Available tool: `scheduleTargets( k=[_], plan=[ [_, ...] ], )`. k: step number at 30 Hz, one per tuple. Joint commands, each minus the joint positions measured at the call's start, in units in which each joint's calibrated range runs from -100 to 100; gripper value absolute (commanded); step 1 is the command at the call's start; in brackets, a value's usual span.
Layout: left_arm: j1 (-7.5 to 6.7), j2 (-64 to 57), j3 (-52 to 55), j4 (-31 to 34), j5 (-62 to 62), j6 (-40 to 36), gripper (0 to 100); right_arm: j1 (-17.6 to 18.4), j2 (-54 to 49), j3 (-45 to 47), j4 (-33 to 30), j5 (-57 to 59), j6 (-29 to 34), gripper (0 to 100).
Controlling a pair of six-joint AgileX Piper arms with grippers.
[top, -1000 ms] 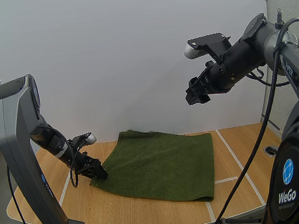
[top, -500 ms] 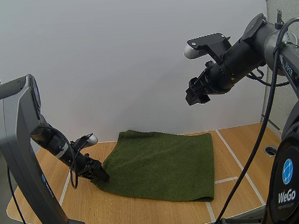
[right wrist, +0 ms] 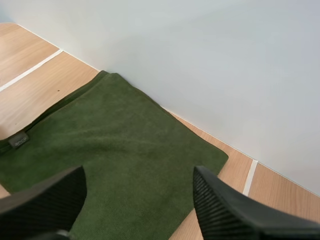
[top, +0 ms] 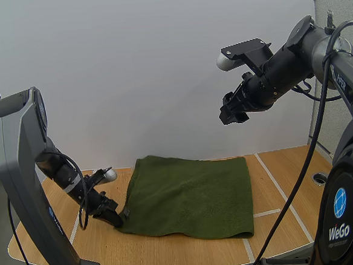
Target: Fold the towel
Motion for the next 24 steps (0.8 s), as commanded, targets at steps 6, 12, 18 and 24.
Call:
scheduleTargets(
  k=[6,12,18,24],
  plan=[
    [-0.07,-11.6,12.2,3.3,2.0,0.9,0,-0.2,-0.8,0.1,0.3,0.1,-0.9,100],
    [0.09,-17.3,16.5,6.5,2.0,0.9,0,-0.2,-0.8,0.1,0.3,0.1,-0.9,100],
    [3.88,-19.3,18.9,7.0,2.0,2.5,0,-0.2,-0.8,0.1,0.5,0.1,-0.9,100],
    [6.86,-19.3,19.7,6.5,2.0,6.0,0,-0.2,-0.8,0.1,0.8,0.1,-0.9,100]
  ],
)
